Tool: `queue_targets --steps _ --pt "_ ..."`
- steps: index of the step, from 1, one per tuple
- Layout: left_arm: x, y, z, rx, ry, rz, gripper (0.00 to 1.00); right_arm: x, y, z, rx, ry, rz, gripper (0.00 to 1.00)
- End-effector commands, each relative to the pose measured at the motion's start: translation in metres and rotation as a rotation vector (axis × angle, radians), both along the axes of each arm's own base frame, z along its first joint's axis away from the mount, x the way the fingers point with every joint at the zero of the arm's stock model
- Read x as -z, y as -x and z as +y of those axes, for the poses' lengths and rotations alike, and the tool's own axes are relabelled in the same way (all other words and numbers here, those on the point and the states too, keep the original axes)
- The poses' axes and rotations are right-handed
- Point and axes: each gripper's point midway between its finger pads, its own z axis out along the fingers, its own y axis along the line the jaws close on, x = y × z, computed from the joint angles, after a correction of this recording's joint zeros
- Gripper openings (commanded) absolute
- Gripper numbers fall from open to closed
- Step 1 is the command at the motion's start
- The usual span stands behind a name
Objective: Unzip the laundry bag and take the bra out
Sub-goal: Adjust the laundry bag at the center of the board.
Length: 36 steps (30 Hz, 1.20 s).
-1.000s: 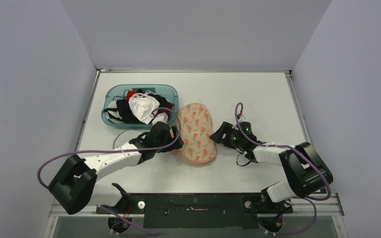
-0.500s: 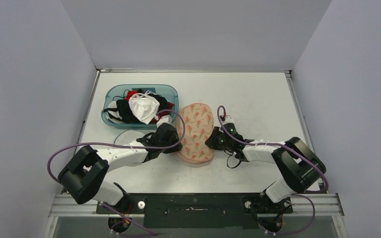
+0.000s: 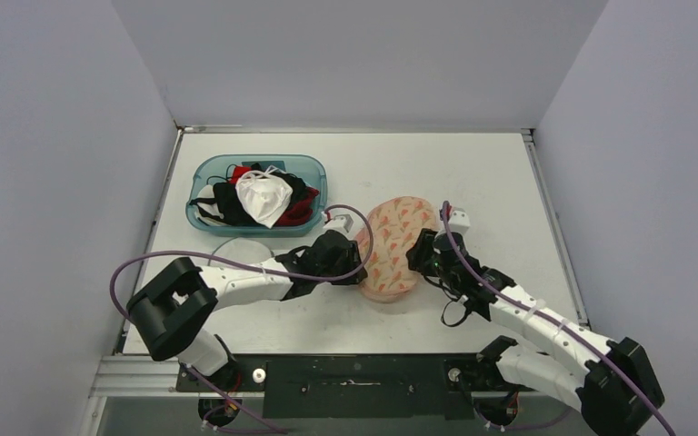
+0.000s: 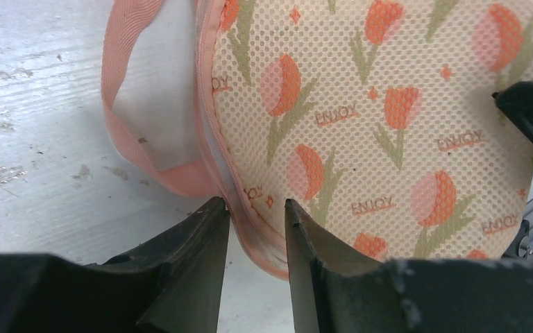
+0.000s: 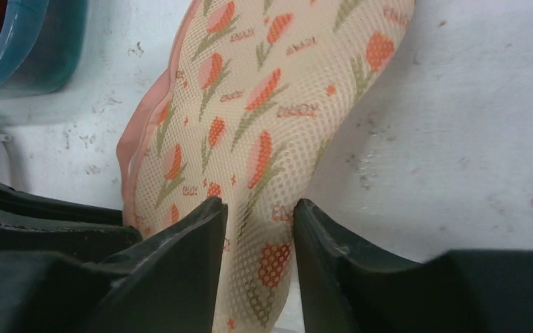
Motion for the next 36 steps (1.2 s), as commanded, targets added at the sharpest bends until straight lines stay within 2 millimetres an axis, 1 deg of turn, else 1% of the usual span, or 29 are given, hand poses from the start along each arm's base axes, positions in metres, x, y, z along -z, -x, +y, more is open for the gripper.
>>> queue_targets --steps 1,3,5,7,9,11,13,14,15,16,17,18,19,20,22,26,28,30,32,36 --pt "-0.028 -0.008 -0.019 0.021 0.072 -0.065 0.34 0.0 0.014 -0.022 0.035 0.062 0.008 0.5" --pt "-0.033 -0.008 -0.014 0.007 0.068 -0.077 0.35 -0.006 0.013 -0.024 0.037 0.062 -0.003 0.61" --pt "-0.041 -0.009 -0.008 -0.008 0.062 -0.092 0.39 -0.01 0.012 -0.026 0.047 0.075 -0.005 0.65" --pt "-0.052 -0.009 -0.002 -0.016 0.053 -0.11 0.44 -0.015 0.011 -0.03 0.063 0.092 -0.008 0.68" --pt "-0.063 -0.009 0.006 -0.031 0.033 -0.127 0.53 -0.023 0.009 -0.034 0.084 0.098 -0.022 0.69" --pt "-0.081 -0.013 0.007 -0.039 0.051 -0.159 0.59 -0.032 0.008 -0.034 0.094 0.069 -0.051 0.69" --pt "-0.102 -0.017 -0.003 -0.008 0.115 -0.198 0.61 -0.041 0.01 -0.03 0.09 0.001 -0.098 0.67" --pt "-0.116 -0.021 -0.014 0.016 0.171 -0.227 0.6 -0.044 0.011 -0.028 0.087 -0.042 -0.121 0.65" --pt "-0.125 -0.024 -0.023 0.037 0.208 -0.238 0.59 -0.043 0.014 -0.027 0.079 -0.077 -0.138 0.63" --pt "-0.13 -0.028 -0.032 0.061 0.229 -0.243 0.54 -0.045 0.016 -0.023 0.067 -0.114 -0.159 0.61" --pt "-0.13 -0.033 -0.039 0.076 0.223 -0.243 0.47 -0.045 0.018 -0.02 0.056 -0.142 -0.17 0.6" --pt "-0.126 -0.039 -0.045 0.079 0.2 -0.233 0.44 -0.044 0.019 -0.017 0.043 -0.163 -0.174 0.59" --pt "-0.121 -0.046 -0.048 0.078 0.164 -0.223 0.43 -0.042 0.02 -0.016 0.04 -0.17 -0.168 0.59" --pt "-0.106 -0.052 -0.049 0.076 0.101 -0.202 0.43 -0.039 0.021 -0.016 0.037 -0.165 -0.155 0.59" --pt "-0.09 -0.064 -0.046 0.062 0.007 -0.189 0.45 -0.036 0.022 -0.016 0.034 -0.15 -0.137 0.59" --pt "-0.07 -0.086 -0.04 0.073 -0.056 -0.155 0.47 -0.038 0.023 -0.017 0.023 -0.145 -0.151 0.59" --pt "-0.063 -0.093 -0.039 0.082 -0.075 -0.135 0.47 -0.039 0.024 -0.018 0.017 -0.143 -0.157 0.59" --pt "-0.056 -0.099 -0.038 0.086 -0.105 -0.119 0.49 -0.038 0.025 -0.017 0.009 -0.137 -0.154 0.6" --pt "-0.054 -0.104 -0.039 0.091 -0.115 -0.115 0.52 -0.036 0.025 -0.017 0.006 -0.133 -0.15 0.59" --pt "-0.053 -0.109 -0.044 0.103 -0.114 -0.123 0.52 -0.034 0.026 -0.019 0.008 -0.125 -0.153 0.59"
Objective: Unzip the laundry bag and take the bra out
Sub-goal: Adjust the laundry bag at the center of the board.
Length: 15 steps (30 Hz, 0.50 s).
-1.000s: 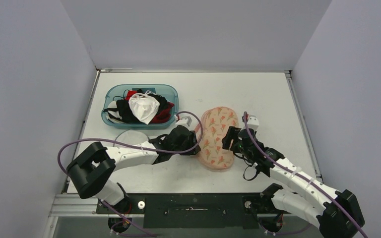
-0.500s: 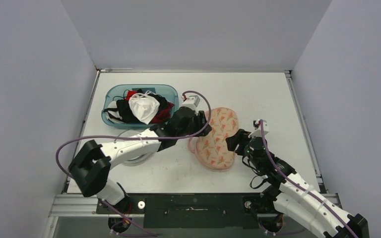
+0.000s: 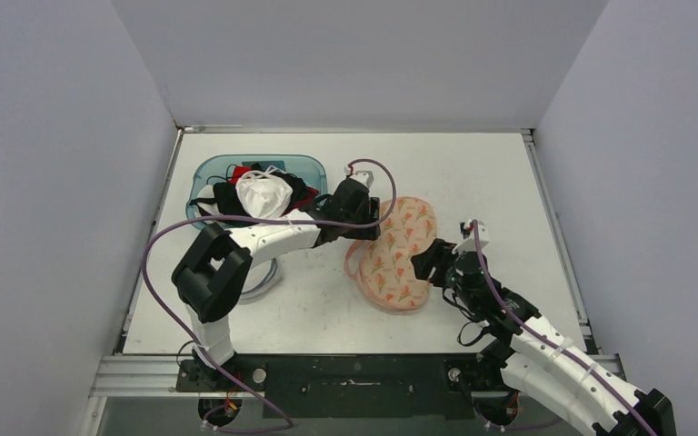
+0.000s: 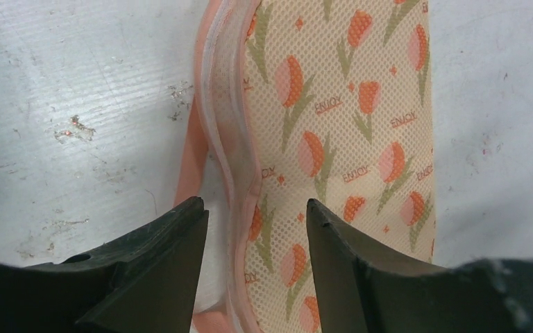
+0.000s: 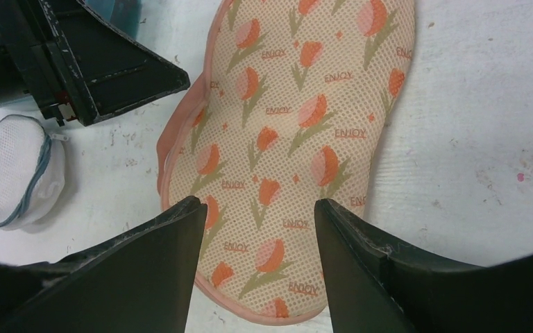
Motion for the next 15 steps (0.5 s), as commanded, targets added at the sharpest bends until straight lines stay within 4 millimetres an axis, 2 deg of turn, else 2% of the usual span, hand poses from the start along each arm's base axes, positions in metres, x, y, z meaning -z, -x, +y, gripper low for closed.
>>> queue_targets --steps 1,9,15 --pt "-0.025 -0.01 -0.017 0.054 0.032 -0.053 0.52 -0.007 -0.004 0.0 -0.002 -0.009 -0.043 0.59" --pt "-0.005 -0.015 -0.023 0.063 0.006 -0.014 0.52 -0.009 -0.003 -0.003 0.007 -0.005 -0.054 0.59" --pt "0.005 -0.02 -0.026 0.06 -0.004 -0.005 0.46 -0.011 -0.003 -0.009 0.022 0.009 -0.07 0.59"
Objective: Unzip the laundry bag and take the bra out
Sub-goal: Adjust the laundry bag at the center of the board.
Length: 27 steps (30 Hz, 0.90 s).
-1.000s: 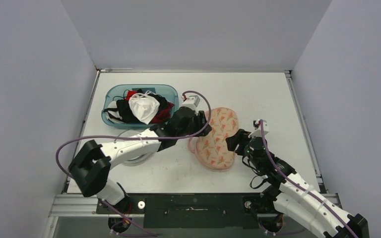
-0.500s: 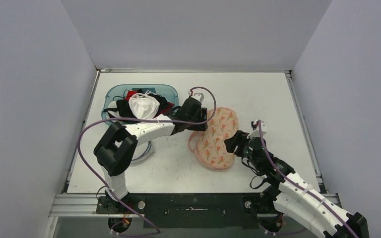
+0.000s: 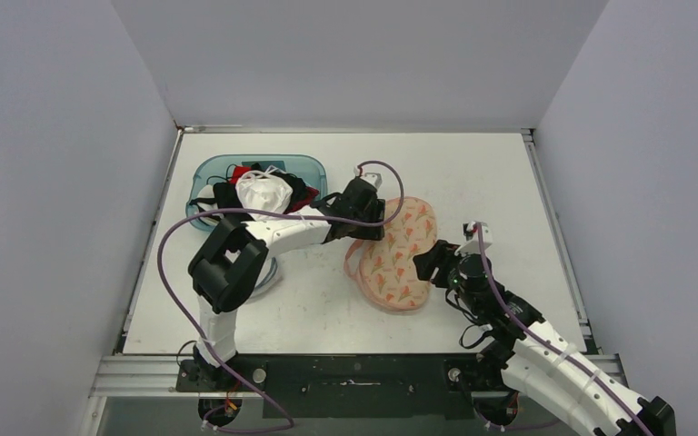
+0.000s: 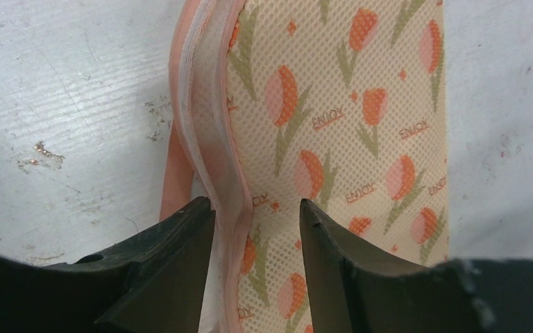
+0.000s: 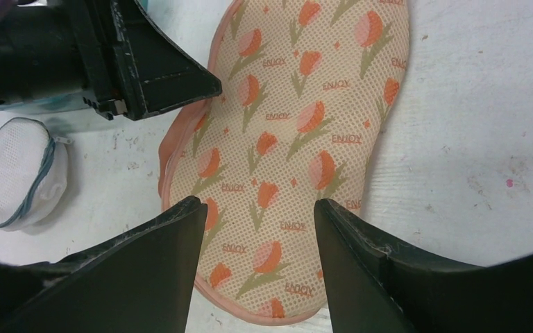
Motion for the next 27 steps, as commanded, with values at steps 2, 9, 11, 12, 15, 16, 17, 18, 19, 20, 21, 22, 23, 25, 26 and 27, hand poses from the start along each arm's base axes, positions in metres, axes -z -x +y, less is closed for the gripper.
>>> queue_targets --steps 2,9,11,12,15,16,17,18,19,20,21,22,23,25,26,27 --pt "-0.004 -0.011 -0.008 0.013 0.01 -0.016 0.45 -0.009 -0.005 -0.006 0.027 0.006 -0.046 0.59" --pt "0.007 -0.011 -0.006 0.006 0.005 0.005 0.32 -0.008 -0.004 -0.009 0.034 0.017 -0.049 0.59" --pt "0.005 -0.011 -0.008 0.007 0.019 0.004 0.24 -0.008 -0.005 -0.012 0.042 0.028 -0.055 0.59" --pt "0.003 -0.01 -0.009 0.009 0.025 0.001 0.2 -0.009 -0.005 -0.013 0.046 0.034 -0.058 0.59" --pt "-0.004 -0.008 -0.011 0.013 0.045 -0.005 0.08 -0.009 -0.006 -0.016 0.055 0.047 -0.063 0.58" --pt "-0.007 -0.007 -0.012 0.016 0.053 -0.007 0.03 -0.008 -0.006 -0.017 0.056 0.049 -0.063 0.58" --pt "-0.011 -0.006 -0.012 0.017 0.062 -0.011 0.0 -0.008 -0.006 -0.017 0.057 0.051 -0.063 0.58" --pt "-0.015 -0.005 -0.013 0.018 0.069 -0.016 0.0 -0.007 -0.006 -0.017 0.059 0.053 -0.061 0.58" --pt "-0.018 -0.004 -0.013 0.019 0.073 -0.019 0.0 -0.007 -0.006 -0.017 0.059 0.052 -0.061 0.58" --pt "-0.022 -0.003 -0.014 0.019 0.079 -0.023 0.0 -0.006 -0.006 -0.017 0.06 0.052 -0.06 0.58" --pt "-0.025 -0.002 -0.014 0.019 0.084 -0.026 0.0 -0.006 -0.006 -0.018 0.061 0.051 -0.06 0.58" --pt "-0.03 -0.001 -0.014 0.02 0.092 -0.03 0.0 -0.005 -0.005 -0.017 0.06 0.05 -0.057 0.58" --pt "-0.034 0.001 -0.014 0.021 0.1 -0.035 0.0 -0.004 -0.005 -0.018 0.062 0.051 -0.057 0.58" --pt "-0.048 0.004 -0.014 0.014 0.121 -0.05 0.0 -0.004 -0.005 -0.017 0.061 0.049 -0.058 0.58" --pt "-0.052 0.006 -0.013 0.011 0.126 -0.058 0.0 -0.004 -0.005 -0.017 0.061 0.047 -0.058 0.58" --pt "-0.057 0.007 -0.013 0.007 0.131 -0.066 0.0 -0.002 -0.005 -0.018 0.063 0.047 -0.055 0.58"
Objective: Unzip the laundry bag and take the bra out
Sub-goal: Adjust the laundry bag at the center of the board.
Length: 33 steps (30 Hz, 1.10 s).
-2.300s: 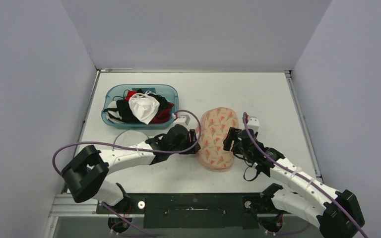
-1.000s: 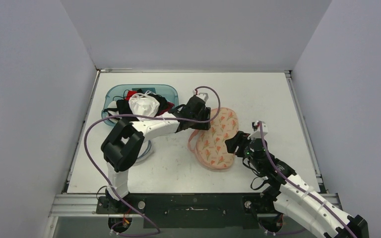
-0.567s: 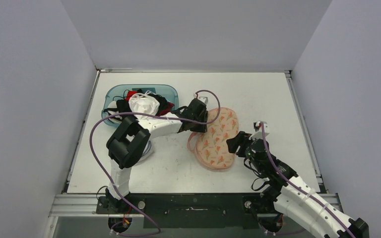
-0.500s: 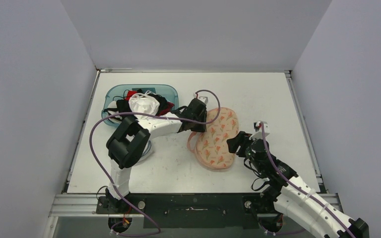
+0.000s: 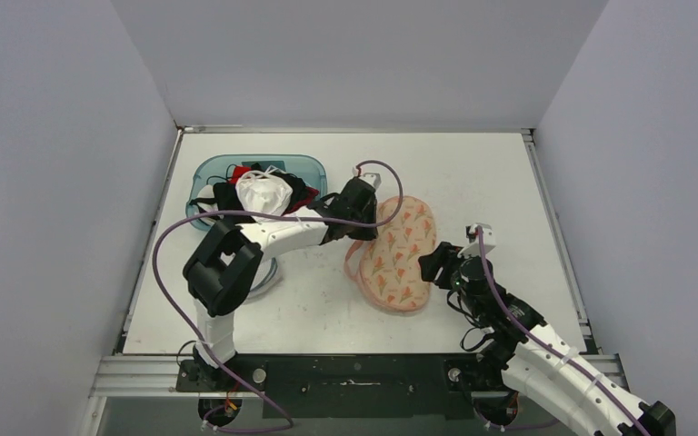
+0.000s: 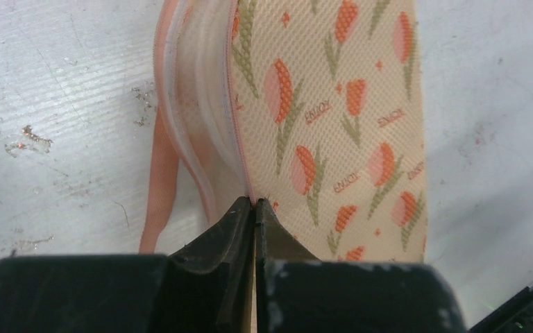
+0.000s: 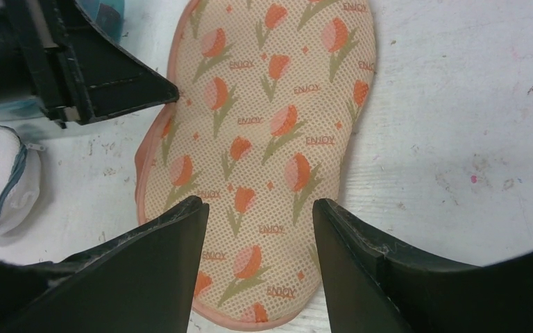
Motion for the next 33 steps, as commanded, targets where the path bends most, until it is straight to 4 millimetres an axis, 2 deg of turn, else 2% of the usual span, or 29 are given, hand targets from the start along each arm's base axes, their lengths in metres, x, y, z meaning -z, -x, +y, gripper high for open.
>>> queue_targets --steps 1,4,7,11,16,19,24,28,32,33 --pt "-0.065 0.0 -0.011 -0.003 0.121 -0.105 0.0 -0.002 -0.005 -0.004 0.025 -0.001 -0.026 0.58" --pt "-0.072 0.004 -0.008 -0.01 0.122 -0.111 0.0 0.002 -0.005 -0.002 0.026 -0.005 -0.013 0.57" --pt "-0.067 0.007 -0.002 -0.028 0.107 -0.102 0.0 0.008 -0.005 -0.001 0.029 -0.011 0.0 0.57" --pt "-0.049 0.008 0.015 -0.087 0.065 -0.085 0.0 0.011 -0.005 0.0 0.03 -0.021 0.005 0.58" --pt "-0.015 0.0 0.035 -0.158 -0.006 -0.044 0.0 0.013 -0.004 0.0 0.03 -0.019 0.011 0.58" --pt "0.0 -0.003 0.04 -0.181 -0.018 -0.024 0.0 0.013 -0.004 0.0 0.03 -0.022 0.013 0.58" --pt "0.015 -0.005 0.045 -0.206 -0.042 -0.018 0.0 0.013 -0.003 0.0 0.028 -0.021 0.014 0.58" --pt "0.013 -0.006 0.047 -0.217 -0.053 -0.025 0.0 0.013 -0.004 -0.001 0.028 -0.014 0.014 0.58" --pt "-0.005 -0.006 0.053 -0.234 -0.055 -0.056 0.0 0.005 -0.006 0.0 0.026 -0.013 -0.001 0.58" --pt "-0.01 -0.005 0.054 -0.235 -0.054 -0.06 0.04 0.003 -0.007 0.001 0.024 -0.013 -0.004 0.59"
